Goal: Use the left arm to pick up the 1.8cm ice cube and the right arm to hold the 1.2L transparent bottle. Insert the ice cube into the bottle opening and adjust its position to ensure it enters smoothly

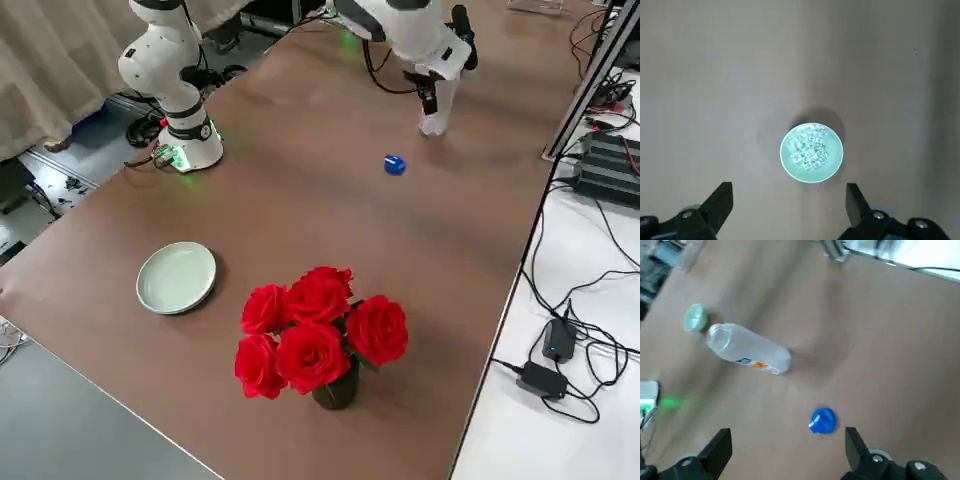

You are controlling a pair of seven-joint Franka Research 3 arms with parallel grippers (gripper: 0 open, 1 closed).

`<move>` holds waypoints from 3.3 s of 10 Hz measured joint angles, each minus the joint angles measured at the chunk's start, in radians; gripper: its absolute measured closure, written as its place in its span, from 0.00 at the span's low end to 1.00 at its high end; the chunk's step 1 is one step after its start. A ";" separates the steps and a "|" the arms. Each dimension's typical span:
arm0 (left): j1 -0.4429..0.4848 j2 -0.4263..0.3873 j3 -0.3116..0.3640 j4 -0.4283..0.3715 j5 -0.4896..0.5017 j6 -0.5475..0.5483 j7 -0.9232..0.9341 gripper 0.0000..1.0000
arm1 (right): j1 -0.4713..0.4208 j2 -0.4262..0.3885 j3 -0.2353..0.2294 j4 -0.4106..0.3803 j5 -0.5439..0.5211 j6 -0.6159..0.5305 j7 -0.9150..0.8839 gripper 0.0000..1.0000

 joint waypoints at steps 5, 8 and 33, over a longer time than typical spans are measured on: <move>0.000 0.003 -0.016 -0.257 0.000 0.247 -0.004 0.01 | -0.020 0.273 0.003 -0.052 0.496 -0.020 -0.830 0.00; -0.002 0.060 -0.017 -0.324 0.000 0.337 -0.004 0.02 | 0.007 0.404 0.067 -0.063 0.708 -0.062 -1.167 0.00; -0.005 0.361 -0.032 -0.332 0.000 0.594 -0.004 0.37 | 0.178 0.631 0.204 -0.012 1.068 0.013 -1.610 0.00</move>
